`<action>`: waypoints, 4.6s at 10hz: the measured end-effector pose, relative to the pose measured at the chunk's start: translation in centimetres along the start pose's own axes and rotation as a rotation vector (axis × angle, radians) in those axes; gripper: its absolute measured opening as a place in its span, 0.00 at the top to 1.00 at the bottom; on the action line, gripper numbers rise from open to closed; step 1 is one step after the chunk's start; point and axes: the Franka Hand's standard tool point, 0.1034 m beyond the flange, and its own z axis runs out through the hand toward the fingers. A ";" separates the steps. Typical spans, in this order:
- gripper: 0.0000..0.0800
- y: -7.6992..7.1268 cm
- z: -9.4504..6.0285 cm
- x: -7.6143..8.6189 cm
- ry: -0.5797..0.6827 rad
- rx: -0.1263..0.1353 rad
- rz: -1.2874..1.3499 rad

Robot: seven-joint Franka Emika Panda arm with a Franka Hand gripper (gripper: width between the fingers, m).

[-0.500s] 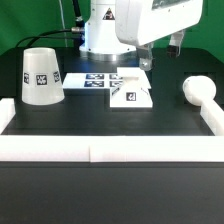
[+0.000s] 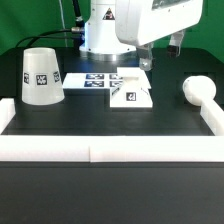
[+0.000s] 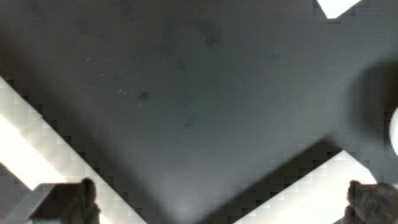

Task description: Assemble lamp

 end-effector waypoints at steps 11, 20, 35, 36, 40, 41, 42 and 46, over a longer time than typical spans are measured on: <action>0.12 -2.7 0.9 -5.7 -0.008 -0.011 0.074; 0.12 -4.9 2.7 -8.3 -0.025 0.043 0.765; 0.12 -7.4 6.0 -10.2 -0.012 0.061 0.884; 0.12 -7.5 6.4 -10.3 -0.017 0.064 0.885; 0.19 -7.9 7.1 -10.5 -0.027 0.070 0.885; 0.19 -7.9 7.1 -10.5 -0.027 0.070 0.885; 0.33 -7.9 7.1 -10.5 -0.027 0.070 0.885; 0.33 -7.9 7.1 -10.5 -0.027 0.070 0.885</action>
Offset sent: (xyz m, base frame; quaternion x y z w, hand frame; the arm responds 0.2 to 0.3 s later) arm 0.0000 0.0000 0.0000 0.0000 0.0000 0.0000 1.0000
